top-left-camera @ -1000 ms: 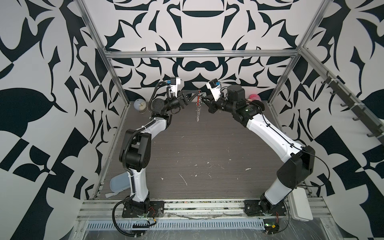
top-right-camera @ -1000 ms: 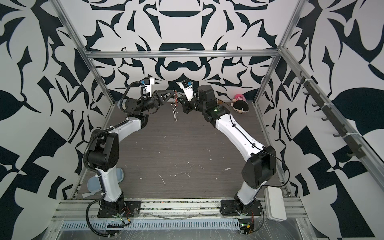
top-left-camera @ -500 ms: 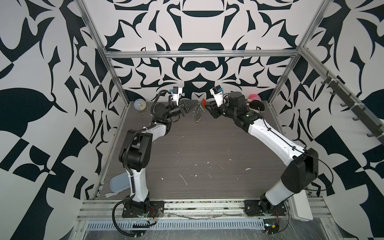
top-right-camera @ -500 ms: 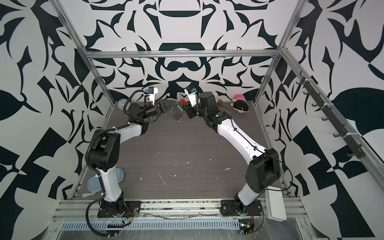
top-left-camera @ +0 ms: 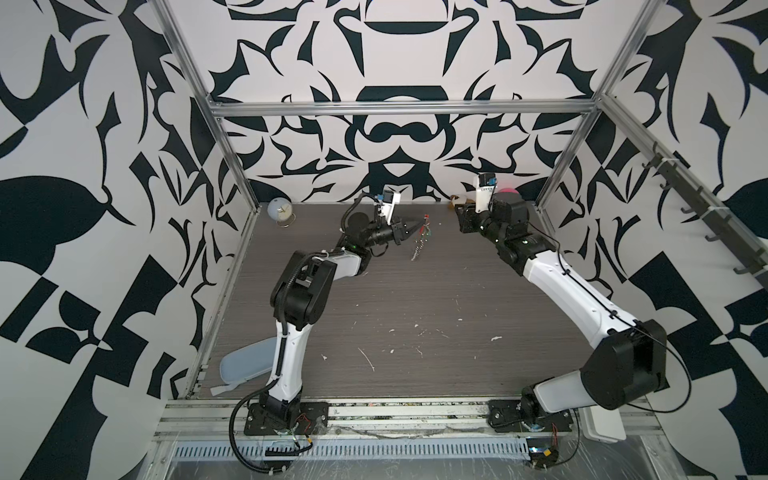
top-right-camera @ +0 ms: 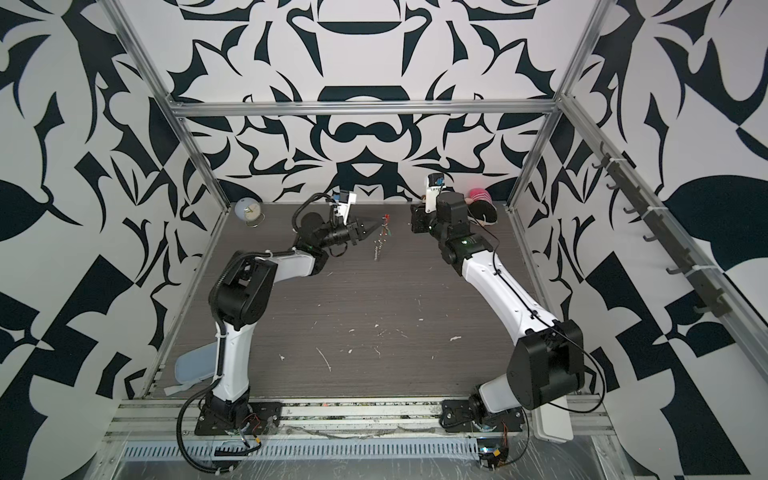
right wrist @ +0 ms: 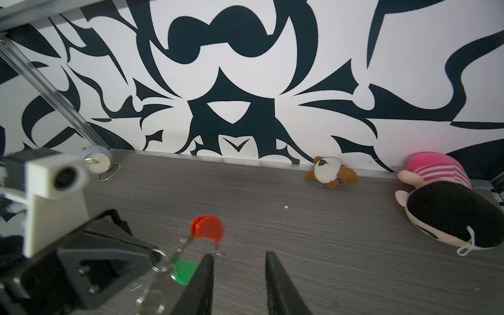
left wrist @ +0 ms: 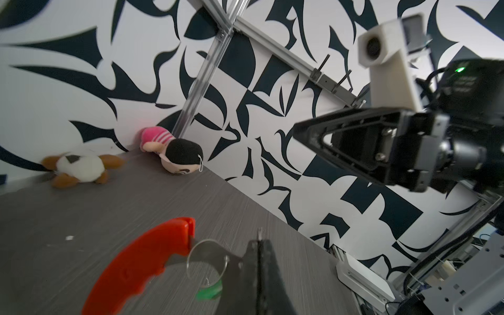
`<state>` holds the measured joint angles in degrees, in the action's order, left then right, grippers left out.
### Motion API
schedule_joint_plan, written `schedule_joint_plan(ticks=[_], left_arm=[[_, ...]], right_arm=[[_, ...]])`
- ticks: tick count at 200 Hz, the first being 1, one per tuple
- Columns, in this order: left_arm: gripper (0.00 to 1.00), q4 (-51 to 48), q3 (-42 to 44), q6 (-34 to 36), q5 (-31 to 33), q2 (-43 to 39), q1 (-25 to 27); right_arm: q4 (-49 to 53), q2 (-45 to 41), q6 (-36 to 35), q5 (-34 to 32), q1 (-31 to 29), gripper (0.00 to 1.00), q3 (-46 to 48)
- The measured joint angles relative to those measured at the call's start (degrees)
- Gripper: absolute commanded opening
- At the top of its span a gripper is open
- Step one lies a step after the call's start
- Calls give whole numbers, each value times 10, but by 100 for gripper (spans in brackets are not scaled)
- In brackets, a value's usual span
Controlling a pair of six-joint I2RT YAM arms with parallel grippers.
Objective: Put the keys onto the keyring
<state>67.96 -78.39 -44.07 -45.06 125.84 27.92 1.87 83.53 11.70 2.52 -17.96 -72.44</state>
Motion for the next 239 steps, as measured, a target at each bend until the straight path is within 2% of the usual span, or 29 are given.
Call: schedule_joint_plan(ticks=[32,88,107,119,137,145,147,148,149,152,172,193,210,239], left_arm=[[0,12,44,8,25,21,6],[0,-61,154,108,64,2,-22],[7,-75,170,135,75,-9,-21],[13,-78,176,146,83,-13,-20],[29,-78,183,159,93,-19,-19],[60,-79,187,162,98,-23,-19],[73,-80,188,167,101,-25,-19],[86,-80,189,169,101,-26,-19],[93,-79,190,168,101,-27,-19],[99,-80,192,169,105,-30,-19],[99,-83,220,171,122,-62,-24],[100,-115,267,182,163,-136,-35],[100,-188,292,220,215,-223,-41],[99,-334,284,307,307,-349,-45]], right_arm=[[0,1,5,1,-2,34,0],[-1,7,18,7,-2,34,0],[-3,11,21,10,-2,34,0],[-4,13,22,13,-2,34,0],[-4,13,23,15,-2,34,0],[-5,13,23,16,-2,34,0],[-5,13,23,16,-2,34,0],[-5,13,23,16,-2,34,0],[-4,13,23,16,-2,34,0],[-4,13,23,16,-2,34,0],[-4,13,18,15,-2,36,0],[-8,6,10,-7,-2,39,14],[-11,-15,3,-43,-1,40,53],[-12,-53,-1,-128,2,45,123]])
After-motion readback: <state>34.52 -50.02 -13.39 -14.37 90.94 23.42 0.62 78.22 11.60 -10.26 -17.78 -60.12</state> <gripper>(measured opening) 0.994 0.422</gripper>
